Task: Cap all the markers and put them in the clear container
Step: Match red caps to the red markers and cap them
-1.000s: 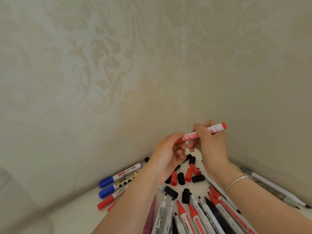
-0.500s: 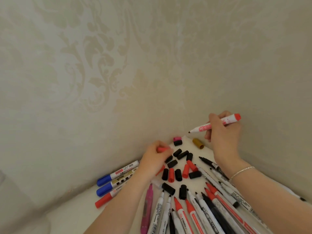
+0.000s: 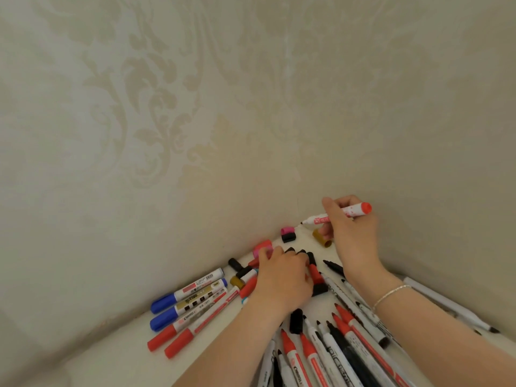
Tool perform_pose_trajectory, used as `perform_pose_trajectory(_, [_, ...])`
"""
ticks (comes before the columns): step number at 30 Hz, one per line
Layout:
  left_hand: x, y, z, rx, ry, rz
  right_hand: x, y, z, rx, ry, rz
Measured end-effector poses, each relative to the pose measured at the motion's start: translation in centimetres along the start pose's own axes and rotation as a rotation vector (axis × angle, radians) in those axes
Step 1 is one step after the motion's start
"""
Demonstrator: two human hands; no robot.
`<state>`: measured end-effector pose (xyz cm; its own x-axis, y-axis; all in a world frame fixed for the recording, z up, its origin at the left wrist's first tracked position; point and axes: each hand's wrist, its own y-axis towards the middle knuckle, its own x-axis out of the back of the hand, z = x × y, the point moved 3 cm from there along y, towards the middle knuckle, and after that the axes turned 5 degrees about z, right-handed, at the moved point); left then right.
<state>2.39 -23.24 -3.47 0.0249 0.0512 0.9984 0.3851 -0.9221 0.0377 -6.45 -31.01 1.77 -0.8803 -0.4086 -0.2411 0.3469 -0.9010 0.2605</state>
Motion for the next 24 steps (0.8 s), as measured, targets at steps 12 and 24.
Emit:
perform_pose_trajectory(12, [0.2, 0.8, -0.2, -0.185, 0.085, 0.127, 0.0, 0.1, 0.2, -0.01, 0.011, 0.006])
perform_pose_trajectory(24, [2.5, 0.0, 4.2, 0.001, -0.89, -0.08, -0.2, -0.4, 0.6, -0.015, 0.096, -0.068])
